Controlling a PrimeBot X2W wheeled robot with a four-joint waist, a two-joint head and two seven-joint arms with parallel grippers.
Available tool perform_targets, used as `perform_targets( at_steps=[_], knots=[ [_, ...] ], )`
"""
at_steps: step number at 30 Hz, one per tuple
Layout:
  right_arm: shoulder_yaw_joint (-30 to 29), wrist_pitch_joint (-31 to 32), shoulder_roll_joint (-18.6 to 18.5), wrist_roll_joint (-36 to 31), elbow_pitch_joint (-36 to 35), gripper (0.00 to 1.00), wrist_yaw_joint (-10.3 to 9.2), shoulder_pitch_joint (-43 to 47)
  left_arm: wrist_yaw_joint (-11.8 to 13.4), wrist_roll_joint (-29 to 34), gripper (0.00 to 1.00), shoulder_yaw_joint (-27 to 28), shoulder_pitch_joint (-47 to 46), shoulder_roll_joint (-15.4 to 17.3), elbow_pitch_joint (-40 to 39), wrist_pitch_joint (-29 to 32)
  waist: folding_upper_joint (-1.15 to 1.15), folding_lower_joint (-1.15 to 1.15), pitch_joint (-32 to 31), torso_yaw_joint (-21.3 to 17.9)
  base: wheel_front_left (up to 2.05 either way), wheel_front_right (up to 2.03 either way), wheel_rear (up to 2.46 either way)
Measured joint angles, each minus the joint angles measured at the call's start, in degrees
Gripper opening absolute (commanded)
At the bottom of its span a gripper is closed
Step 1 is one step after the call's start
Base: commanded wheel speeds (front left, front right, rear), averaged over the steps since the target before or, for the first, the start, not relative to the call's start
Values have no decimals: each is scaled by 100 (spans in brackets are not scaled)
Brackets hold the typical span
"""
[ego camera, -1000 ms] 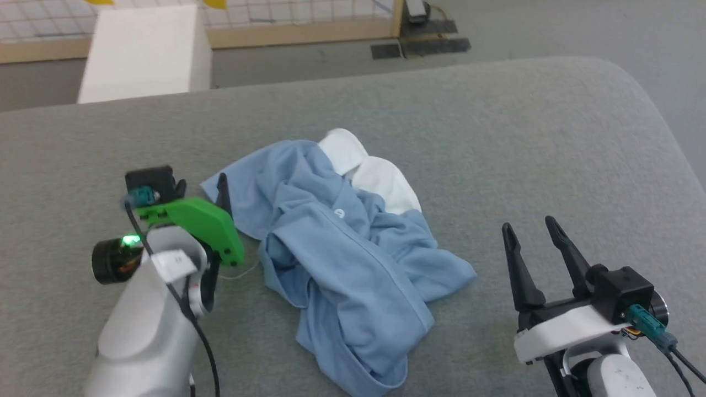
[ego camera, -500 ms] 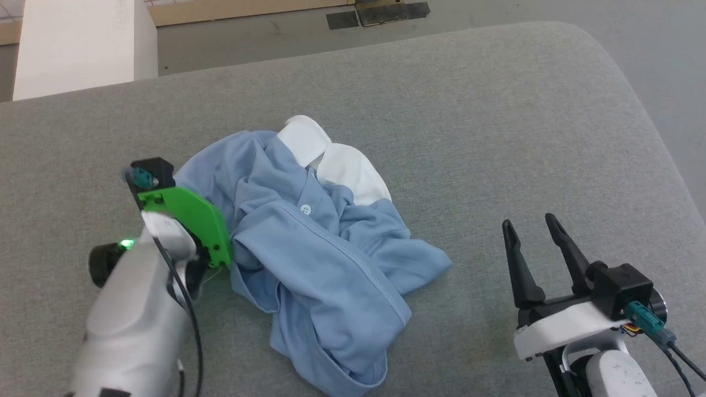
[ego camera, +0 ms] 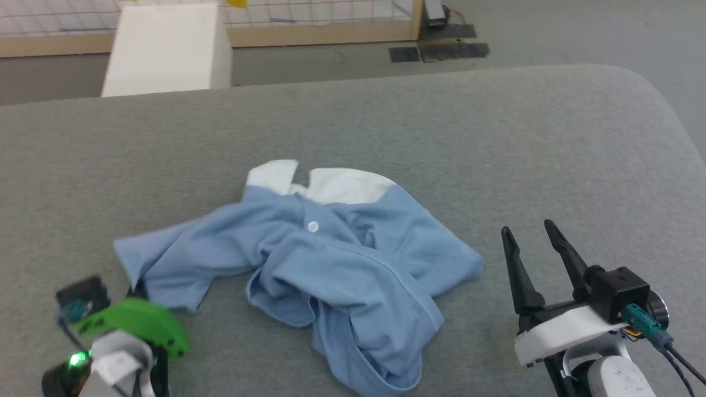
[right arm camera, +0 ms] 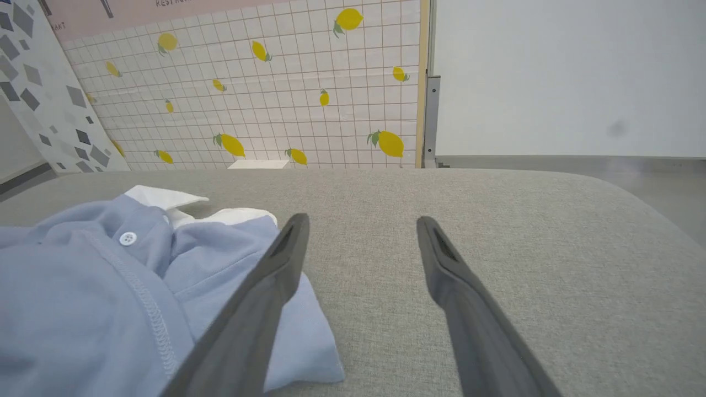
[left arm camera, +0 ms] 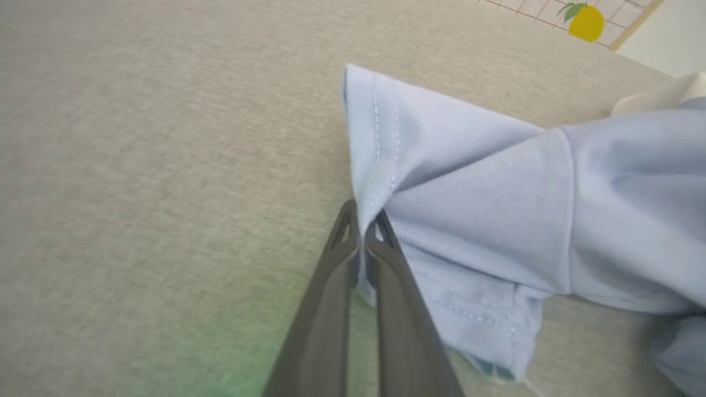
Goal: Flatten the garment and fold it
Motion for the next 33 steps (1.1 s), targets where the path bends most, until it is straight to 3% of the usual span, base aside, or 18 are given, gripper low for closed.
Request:
perform_targets(
  at_steps=[1,2,3,7,12,18,26,29,33],
  knots=[
    [7,33,0,0,-8,100,0,6,27,-47,0,45,174,7,-65,-12,0,0,-25,70,0,0,0],
    [13,76,-1,0,-12,100,0,7,29,-69,30,65,335,8,-120,-11,0,0,-46,142,0,0,0],
    [16,121,0,-2,-12,100,0,8,29,-97,100,79,443,1,-159,-12,0,0,-61,197,0,0,0],
    [5,466,1,-51,40,100,0,7,-38,-298,100,143,701,-126,-366,-182,0,0,-105,448,0,0,0],
    [-151,1404,-1,-113,408,100,0,-101,-138,-175,100,142,720,-271,-665,-976,0,0,-88,735,0,0,0],
    [-464,2531,3,-148,782,100,0,-502,-310,482,100,241,702,-488,-1124,-1203,0,0,25,1025,0,0,0],
    [-612,4240,-14,-396,1043,100,-1,-844,-808,1407,100,593,692,-929,-1708,-1226,0,0,238,1322,0,0,0],
    [-445,4781,-63,-476,853,0,-2,-912,-954,1571,100,679,697,-1000,-1684,-1226,0,0,299,1378,0,0,0],
    [-333,5033,-18,-500,548,0,-2,-875,-1115,1828,100,704,681,-958,-1363,-1226,0,0,340,1371,0,0,0]
  ],
)
